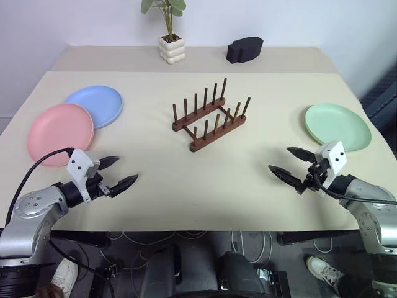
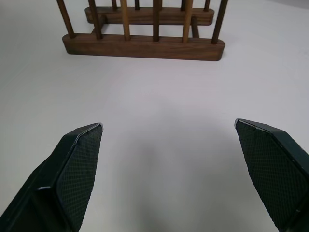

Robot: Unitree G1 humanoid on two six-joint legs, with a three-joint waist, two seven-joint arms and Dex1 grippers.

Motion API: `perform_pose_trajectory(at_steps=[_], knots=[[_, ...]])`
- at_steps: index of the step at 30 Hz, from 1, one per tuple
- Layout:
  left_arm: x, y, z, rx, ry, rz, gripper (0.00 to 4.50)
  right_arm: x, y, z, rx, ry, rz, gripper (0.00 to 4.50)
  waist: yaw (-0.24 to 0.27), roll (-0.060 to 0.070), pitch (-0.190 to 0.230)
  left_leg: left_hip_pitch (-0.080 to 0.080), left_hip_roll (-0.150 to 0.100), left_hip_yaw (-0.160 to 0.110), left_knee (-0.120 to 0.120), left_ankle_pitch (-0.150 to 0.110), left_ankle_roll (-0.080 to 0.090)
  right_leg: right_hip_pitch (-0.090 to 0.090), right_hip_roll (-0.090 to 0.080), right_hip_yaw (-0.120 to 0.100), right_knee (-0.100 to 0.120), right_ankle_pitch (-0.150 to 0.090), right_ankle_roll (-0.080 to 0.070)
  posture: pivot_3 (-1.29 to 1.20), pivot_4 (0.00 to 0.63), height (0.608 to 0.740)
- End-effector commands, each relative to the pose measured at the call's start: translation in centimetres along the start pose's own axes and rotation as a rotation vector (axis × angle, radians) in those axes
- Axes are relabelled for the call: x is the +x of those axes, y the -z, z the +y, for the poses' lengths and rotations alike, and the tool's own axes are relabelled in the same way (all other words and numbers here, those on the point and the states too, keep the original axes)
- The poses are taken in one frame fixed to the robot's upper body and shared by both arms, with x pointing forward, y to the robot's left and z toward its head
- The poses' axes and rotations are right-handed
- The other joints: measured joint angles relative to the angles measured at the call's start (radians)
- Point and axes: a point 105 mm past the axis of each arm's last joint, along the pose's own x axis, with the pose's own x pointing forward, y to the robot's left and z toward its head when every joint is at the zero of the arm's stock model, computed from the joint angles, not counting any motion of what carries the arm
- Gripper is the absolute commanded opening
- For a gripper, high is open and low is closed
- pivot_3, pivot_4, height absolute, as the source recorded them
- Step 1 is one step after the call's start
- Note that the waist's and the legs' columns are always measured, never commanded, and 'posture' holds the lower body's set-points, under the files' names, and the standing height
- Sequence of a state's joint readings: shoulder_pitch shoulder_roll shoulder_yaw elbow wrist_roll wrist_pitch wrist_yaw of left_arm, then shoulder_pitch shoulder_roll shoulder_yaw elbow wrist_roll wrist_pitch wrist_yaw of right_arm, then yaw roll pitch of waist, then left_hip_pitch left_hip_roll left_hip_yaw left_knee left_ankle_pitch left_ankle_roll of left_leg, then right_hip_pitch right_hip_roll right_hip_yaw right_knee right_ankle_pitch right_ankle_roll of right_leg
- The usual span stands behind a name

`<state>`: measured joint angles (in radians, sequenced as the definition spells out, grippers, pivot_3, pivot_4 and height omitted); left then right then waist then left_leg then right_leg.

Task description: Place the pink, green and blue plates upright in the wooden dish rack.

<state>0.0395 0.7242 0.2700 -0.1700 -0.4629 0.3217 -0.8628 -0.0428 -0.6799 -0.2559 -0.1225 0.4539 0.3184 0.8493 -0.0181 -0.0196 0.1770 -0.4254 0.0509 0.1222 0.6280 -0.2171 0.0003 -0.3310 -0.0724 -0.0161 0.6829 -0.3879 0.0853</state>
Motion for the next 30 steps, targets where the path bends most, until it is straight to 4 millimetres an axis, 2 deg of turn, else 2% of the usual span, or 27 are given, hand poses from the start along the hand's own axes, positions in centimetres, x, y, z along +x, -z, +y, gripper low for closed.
perform_pose_trajectory(at_steps=[1,21,30], knots=[[-0.4,-1.2,0.3,0.030,-0.024,-0.043,4.50,0.0,-0.9,-0.2,-0.025,0.007,-0.040,4.49,0.000,0.000,0.000,0.000,0.000,0.000,0.000,0.000,0.000,0.000,0.000,0.000,0.000,0.000,0.000,0.00,0.150,0.732],[-0.2,-1.4,0.0,0.034,-0.018,-0.046,4.50,0.3,-0.6,-0.2,-0.007,0.005,-0.037,4.49,0.000,0.000,0.000,0.000,0.000,0.000,0.000,0.000,0.000,0.000,0.000,0.000,0.000,0.000,0.000,0.00,0.150,0.732],[0.4,-1.2,-0.5,0.016,-0.022,-0.070,4.50,1.0,-1.5,-0.4,-0.026,-0.012,-0.053,4.49,0.002,0.000,0.000,0.000,0.000,0.000,0.000,0.000,0.000,0.000,0.000,0.000,0.000,0.000,0.000,0.00,0.150,0.732]])
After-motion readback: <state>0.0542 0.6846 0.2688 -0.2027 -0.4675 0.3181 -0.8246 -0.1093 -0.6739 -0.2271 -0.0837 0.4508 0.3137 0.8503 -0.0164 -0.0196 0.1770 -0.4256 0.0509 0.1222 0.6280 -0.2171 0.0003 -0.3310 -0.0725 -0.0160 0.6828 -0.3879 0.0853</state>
